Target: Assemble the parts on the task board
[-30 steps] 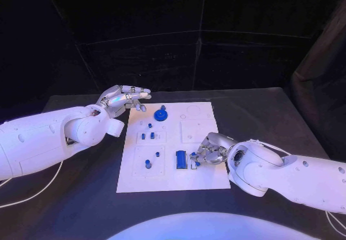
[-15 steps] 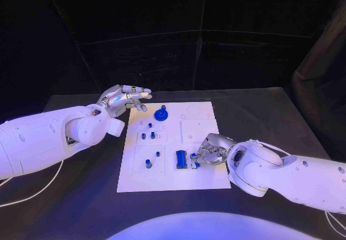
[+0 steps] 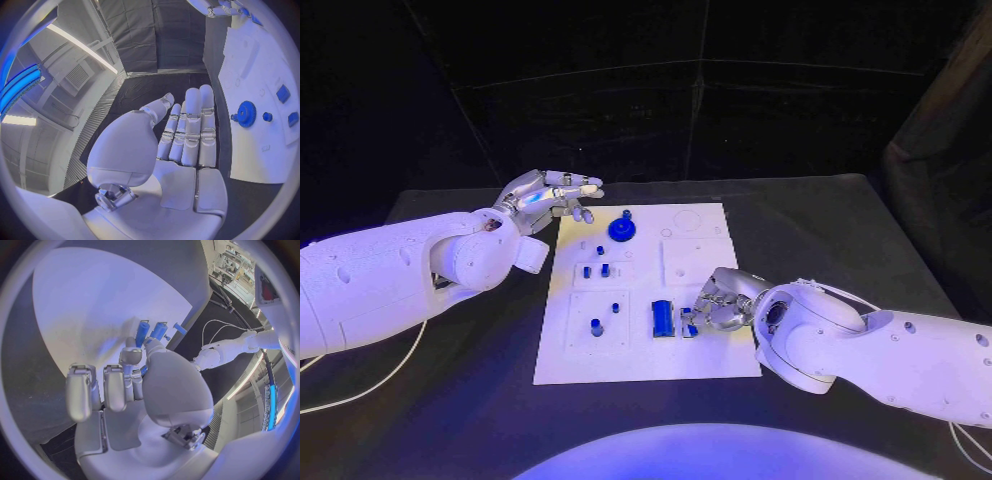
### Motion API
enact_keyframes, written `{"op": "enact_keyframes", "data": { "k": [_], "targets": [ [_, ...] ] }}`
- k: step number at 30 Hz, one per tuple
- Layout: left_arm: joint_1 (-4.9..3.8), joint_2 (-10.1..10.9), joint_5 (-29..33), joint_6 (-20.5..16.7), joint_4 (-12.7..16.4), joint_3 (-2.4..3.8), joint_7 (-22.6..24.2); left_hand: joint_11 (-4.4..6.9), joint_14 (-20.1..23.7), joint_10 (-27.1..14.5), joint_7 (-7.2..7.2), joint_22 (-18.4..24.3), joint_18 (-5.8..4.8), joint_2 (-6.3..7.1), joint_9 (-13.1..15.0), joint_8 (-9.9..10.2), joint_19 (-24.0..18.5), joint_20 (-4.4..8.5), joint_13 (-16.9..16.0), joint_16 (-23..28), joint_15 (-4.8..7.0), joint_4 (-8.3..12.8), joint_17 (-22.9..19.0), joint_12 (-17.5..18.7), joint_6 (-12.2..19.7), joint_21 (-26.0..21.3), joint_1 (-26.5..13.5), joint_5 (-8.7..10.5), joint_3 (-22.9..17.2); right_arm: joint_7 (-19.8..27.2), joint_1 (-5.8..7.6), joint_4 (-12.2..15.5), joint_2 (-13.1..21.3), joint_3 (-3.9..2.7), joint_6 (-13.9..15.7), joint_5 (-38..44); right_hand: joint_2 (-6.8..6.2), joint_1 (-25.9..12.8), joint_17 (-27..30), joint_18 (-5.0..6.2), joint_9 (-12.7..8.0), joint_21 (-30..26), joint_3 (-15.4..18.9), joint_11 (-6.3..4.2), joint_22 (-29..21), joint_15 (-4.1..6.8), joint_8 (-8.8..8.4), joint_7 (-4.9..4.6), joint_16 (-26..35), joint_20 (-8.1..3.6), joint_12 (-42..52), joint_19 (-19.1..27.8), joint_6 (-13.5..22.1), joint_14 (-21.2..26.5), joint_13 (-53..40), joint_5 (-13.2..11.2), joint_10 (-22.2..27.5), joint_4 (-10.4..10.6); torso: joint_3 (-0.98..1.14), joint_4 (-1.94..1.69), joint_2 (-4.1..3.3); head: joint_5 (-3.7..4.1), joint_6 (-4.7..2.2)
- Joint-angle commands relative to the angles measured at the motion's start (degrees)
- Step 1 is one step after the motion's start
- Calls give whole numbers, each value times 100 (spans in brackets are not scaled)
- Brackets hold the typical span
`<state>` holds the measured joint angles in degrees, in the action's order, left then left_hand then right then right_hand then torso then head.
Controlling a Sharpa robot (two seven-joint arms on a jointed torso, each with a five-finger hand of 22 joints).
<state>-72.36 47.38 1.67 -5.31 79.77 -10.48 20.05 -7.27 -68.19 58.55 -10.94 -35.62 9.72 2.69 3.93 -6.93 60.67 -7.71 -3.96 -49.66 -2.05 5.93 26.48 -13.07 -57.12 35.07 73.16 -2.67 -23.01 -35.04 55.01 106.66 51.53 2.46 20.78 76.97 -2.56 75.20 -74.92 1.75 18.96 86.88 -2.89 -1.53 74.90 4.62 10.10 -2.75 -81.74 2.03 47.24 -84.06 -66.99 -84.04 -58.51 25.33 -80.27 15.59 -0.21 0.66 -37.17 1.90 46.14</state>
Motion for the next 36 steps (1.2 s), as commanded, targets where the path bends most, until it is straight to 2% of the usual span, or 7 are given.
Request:
{"op": "enact_keyframes", "data": {
  "k": [1, 8, 11, 13, 24, 32, 36],
  "targets": [
    [-8, -3, 13, 80, 10, 5, 6, 11, 42, -30, -2, 9, 67, -8, -8, -17, 8, -19, 10, 24, -12, -9, -5, -32, 18, -34, 45, -13, 39, 33, 7, 13, -15, -2, -17, 83, 12, -92, -395, -74, -10, 32, -14, -1, 1204, 40, 0, -2, -31, -50, 25, -341, -35, -389, -8, 11, -34, 32, -4, -2, 0, 0, -5],
    [-8, 0, 13, 79, 10, 5, 3, 11, 42, -30, -2, 9, 67, -8, -8, -17, 8, -19, 10, 24, -12, -9, -5, -32, 18, -34, 45, -13, 39, 30, 7, -9, -26, -2, -46, 120, -103, -676, -361, -65, -10, 5, 327, 38, 1177, 6, -26, -39, -3, -26, -31, -314, -53, -376, -6, -303, -30, 103, -1, -1, 0, -1, 0],
    [-8, 0, 13, 79, 11, 5, 2, 11, 42, -30, -2, 9, 67, -8, -8, -17, 8, -19, 10, 24, -12, -9, -5, -32, 18, -34, 45, -13, 39, 30, 7, -12, -30, -2, -63, 134, -95, -967, -332, -57, -3, -18, 612, 39, 1155, 5, -46, -35, 23, -16, -73, -292, -48, -367, -11, -1165, -12, 86, -1, 1, 3, 2, 1],
    [-8, 1, 13, 78, 12, 5, 1, 11, 42, -30, -2, 9, 67, -8, -8, -17, 8, -19, 10, 24, -12, -9, -5, -32, 18, -34, 45, -13, 39, 30, 7, -10, -27, -2, -72, 150, -78, -1022, -321, -53, 2, -27, 726, 43, 1147, 1, -55, -39, 33, -13, -98, -284, -42, -365, -12, -1368, 1, 83, -1, 2, 3, 2, 3],
    [-9, 6, 13, 76, 12, 5, -3, 11, 42, -30, -2, 9, 67, -8, -8, -17, 8, -19, 10, 24, -12, -9, -5, -32, 18, -34, 45, -13, 39, 68, 7, 49, 76, -2, -71, 223, -39, -872, -299, -48, 11, -43, 812, 47, 1133, -2, -69, -43, 54, -9, -136, -270, -28, -360, -14, -1276, 24, 9, 6, 2, 4, 11, -12],
    [-8, 3, 13, 75, 4, 4, -3, 11, 42, -30, -2, 9, 67, -8, -8, -17, 8, -19, 10, 24, -12, -9, -5, -32, 18, -34, 45, -13, 39, 219, 7, 100, 167, -2, -210, 256, -59, -291, -233, -33, 22, -90, 890, 60, 1090, -11, -102, -66, 113, -2, -237, -228, 11, -345, 6, -1342, 88, -358, 5, 8, 7, 44, -39],
    [-8, -13, 13, 76, -1, 4, -6, 11, 42, -30, -2, 9, 67, -8, -8, -17, 8, -19, 10, 24, -12, -9, -5, -32, 18, -34, 45, -13, 39, 193, 6, 69, 127, -2, -210, 368, -62, -232, -219, -32, 25, -95, 935, 66, 1085, -16, -107, -73, 126, 3, -260, -223, 16, -342, 12, -1424, 99, -408, 3, 0, -1, 55, -57]
  ]
}}
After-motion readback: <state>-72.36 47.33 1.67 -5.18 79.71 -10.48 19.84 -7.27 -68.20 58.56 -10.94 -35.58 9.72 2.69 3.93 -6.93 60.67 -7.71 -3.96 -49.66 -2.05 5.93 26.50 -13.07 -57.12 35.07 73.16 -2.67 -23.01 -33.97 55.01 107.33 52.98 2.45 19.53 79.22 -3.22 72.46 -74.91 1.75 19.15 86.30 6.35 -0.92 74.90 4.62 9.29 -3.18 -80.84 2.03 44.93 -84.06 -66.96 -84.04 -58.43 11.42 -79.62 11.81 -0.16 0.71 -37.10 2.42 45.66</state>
